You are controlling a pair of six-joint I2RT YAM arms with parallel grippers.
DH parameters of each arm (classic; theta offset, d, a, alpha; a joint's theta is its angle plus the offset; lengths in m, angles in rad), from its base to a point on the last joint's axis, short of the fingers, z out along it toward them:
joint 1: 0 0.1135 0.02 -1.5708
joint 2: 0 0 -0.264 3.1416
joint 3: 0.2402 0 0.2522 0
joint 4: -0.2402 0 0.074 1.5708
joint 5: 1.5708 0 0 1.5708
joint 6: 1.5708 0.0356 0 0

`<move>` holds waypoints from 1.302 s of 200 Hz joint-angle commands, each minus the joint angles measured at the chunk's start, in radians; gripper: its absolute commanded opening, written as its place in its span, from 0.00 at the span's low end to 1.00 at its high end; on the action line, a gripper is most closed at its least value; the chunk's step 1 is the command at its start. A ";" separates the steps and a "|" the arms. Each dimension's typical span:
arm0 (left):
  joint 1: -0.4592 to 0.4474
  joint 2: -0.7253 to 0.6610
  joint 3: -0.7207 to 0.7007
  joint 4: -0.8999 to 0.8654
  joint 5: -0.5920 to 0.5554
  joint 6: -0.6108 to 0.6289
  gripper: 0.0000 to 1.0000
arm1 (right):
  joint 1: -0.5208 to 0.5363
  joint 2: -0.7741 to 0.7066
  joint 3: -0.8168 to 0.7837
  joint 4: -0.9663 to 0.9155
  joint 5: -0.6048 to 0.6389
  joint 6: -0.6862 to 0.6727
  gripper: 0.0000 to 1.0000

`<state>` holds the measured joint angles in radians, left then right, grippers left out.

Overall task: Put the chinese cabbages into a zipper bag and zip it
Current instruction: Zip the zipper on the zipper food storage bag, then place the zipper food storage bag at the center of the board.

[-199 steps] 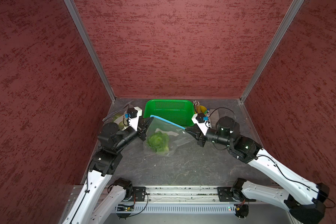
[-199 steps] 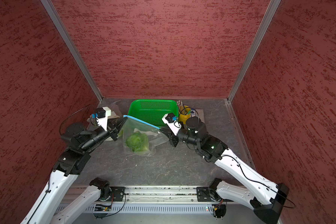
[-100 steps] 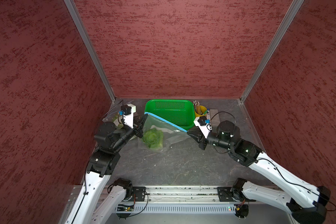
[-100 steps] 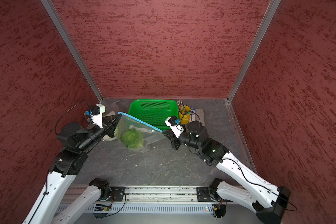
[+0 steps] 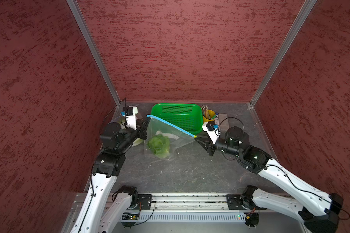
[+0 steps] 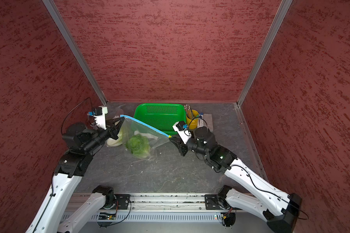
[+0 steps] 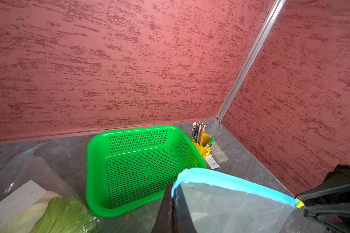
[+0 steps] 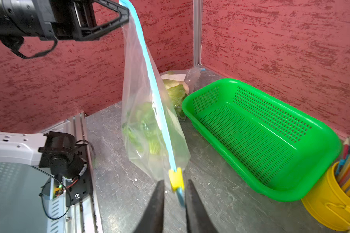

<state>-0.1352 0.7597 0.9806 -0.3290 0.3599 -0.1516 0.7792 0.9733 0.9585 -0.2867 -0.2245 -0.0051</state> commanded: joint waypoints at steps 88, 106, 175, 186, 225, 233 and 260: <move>-0.160 -0.012 -0.017 0.131 -0.140 -0.203 0.00 | -0.021 0.070 0.164 0.065 0.264 0.255 0.67; -0.386 -0.005 -0.138 0.220 -0.357 -0.232 0.00 | -0.035 0.076 0.150 0.059 0.340 0.340 0.67; -1.025 0.386 -0.346 0.734 -0.681 -0.382 0.00 | -0.151 0.000 -0.004 0.056 0.452 0.541 0.69; -1.054 0.468 -0.328 0.796 -0.654 -0.398 0.00 | -0.176 -0.020 -0.032 0.056 0.471 0.569 0.72; -1.093 0.696 -0.233 0.848 -0.595 -0.455 0.00 | -0.255 -0.056 -0.127 0.048 0.490 0.623 0.77; -1.113 0.732 -0.223 0.861 -0.612 -0.447 0.02 | -0.268 -0.055 -0.146 0.054 0.484 0.632 0.77; -1.155 0.802 -0.173 0.819 -0.655 -0.399 0.33 | -0.297 -0.048 -0.199 0.083 0.467 0.651 0.79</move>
<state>-1.2575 1.5269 0.7639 0.4656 -0.2642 -0.5732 0.5049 0.9237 0.7937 -0.2333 0.2321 0.6052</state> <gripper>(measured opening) 0.221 0.783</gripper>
